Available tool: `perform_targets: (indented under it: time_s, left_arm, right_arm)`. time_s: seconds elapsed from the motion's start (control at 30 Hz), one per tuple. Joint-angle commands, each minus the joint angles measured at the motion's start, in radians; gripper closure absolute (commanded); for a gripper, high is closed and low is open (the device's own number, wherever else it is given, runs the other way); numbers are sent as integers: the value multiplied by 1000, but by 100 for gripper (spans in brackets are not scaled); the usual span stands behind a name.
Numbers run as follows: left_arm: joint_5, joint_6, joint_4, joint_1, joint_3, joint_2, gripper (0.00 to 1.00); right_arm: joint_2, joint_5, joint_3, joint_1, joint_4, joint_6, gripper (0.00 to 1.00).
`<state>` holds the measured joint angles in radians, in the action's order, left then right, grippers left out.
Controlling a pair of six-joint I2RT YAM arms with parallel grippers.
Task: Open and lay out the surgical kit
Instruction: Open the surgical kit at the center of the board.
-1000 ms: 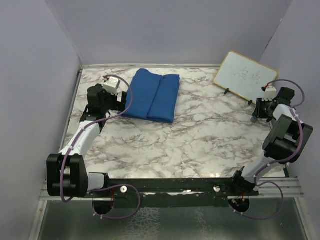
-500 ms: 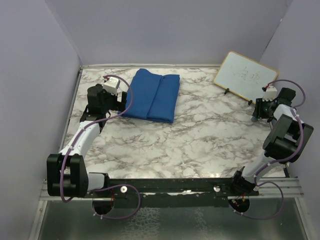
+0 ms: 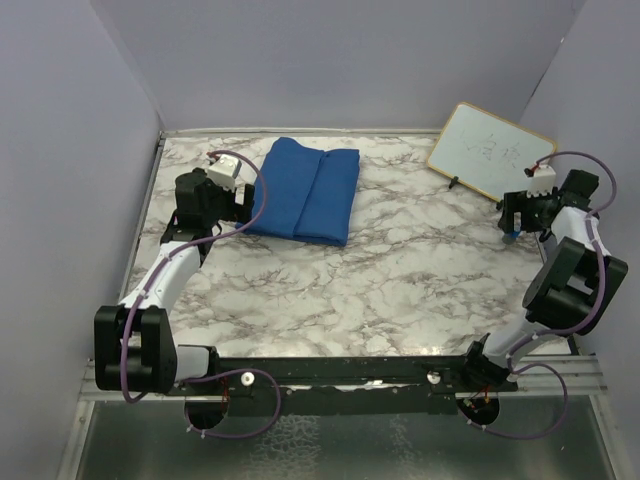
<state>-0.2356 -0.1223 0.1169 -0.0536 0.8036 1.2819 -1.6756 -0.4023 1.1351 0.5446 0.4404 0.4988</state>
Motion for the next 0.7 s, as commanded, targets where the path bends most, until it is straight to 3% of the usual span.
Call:
perform_targets:
  time_s: [0.0, 0.3, 0.67]
  left_arm:
    - [4, -7, 30, 5, -8, 15, 1]
    - [146, 4, -44, 9, 49, 58, 1]
    - [-15, 42, -34, 8, 63, 104, 2]
  right_arm:
    - [80, -93, 42, -5, 54, 47, 16]
    - [196, -150, 15, -75, 85, 65, 16]
    - [294, -288, -33, -233, 130, 14, 18]
